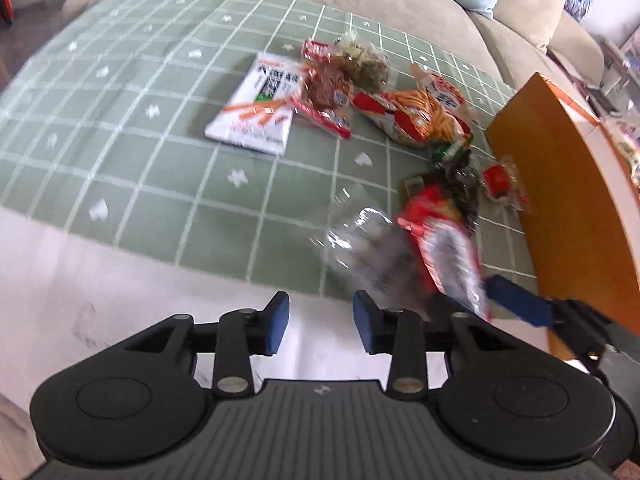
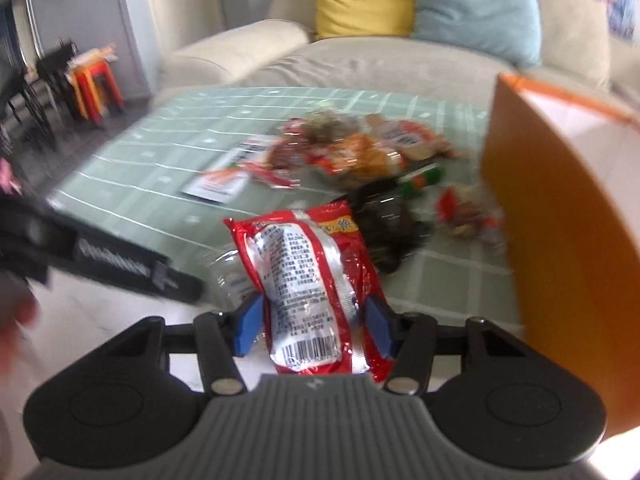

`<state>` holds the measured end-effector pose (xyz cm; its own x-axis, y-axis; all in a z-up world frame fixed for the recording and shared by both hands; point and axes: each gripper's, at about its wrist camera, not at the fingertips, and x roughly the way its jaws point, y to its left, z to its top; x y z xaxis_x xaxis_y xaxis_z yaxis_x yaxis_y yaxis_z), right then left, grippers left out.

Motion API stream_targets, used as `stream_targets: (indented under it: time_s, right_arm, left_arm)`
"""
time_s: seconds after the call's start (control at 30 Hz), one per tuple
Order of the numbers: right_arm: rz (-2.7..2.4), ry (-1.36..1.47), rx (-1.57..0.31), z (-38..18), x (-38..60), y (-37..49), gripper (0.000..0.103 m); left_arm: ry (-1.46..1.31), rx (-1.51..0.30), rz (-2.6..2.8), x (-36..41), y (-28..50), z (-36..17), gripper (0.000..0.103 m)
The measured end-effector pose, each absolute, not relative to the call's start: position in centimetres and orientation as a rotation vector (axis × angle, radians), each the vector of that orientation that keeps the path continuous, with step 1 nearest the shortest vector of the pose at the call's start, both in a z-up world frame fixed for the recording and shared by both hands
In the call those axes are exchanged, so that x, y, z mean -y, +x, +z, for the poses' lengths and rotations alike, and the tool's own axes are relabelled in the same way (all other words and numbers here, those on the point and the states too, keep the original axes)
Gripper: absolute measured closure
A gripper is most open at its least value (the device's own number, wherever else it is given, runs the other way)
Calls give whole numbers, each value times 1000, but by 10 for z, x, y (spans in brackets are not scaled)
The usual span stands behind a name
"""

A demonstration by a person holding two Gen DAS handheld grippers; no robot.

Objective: Organize snacks
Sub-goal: 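Grasp the clear candy-ball pack with the left tool while the right tool grasps the red chip bag, then lift both held packs and carry them toward the orange box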

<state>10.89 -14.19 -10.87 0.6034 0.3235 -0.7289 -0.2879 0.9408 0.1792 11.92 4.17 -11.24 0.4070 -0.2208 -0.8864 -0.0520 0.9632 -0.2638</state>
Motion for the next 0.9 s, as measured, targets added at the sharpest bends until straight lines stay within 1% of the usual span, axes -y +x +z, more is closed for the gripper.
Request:
stream_targets:
  time_s: [0.03, 0.07, 0.1, 0.17, 0.27, 0.43, 0.5, 0.53, 0.7, 0.77, 0.9]
  right_arm:
    - [349, 57, -853, -108, 142, 109, 51]
    - [331, 43, -844, -107, 141, 108, 54]
    - [299, 9, -832, -106, 140, 107, 54]
    - [235, -60, -801, -104, 141, 105, 54]
    - [192, -99, -800, -105, 147, 105, 54]
    - [163, -136, -809, -112, 155, 105, 53]
    - [166, -125, -819, -114, 159, 107, 53]
    - [170, -118, -825, -115, 160, 108, 53]
    - [186, -139, -820, -118, 157, 105, 50]
    - [198, -130, -822, -118, 156, 105, 50]
    - [235, -35, -843, -112, 161, 107, 50]
  left_arm:
    - [-277, -1154, -108, -42, 117, -112, 58]
    - [-282, -1153, -106, -41, 116, -112, 55]
    - [-289, -1149, -105, -40, 116, -111, 51]
    - [-309, -1132, -94, -39, 116, -109, 32]
    - [-315, -1098, -91, -30, 121, -106, 24]
    - [-246, -1106, -45, -3, 135, -108, 18]
    - [-229, -1121, -26, 6, 141, -112, 18]
    - [-220, -1130, -17, 10, 144, -114, 16]
    - [-138, -1144, 23, 27, 153, -126, 15]
    - [-91, -1157, 3, 30, 154, -130, 21]
    - [-80, -1167, -50, 15, 149, -127, 27]
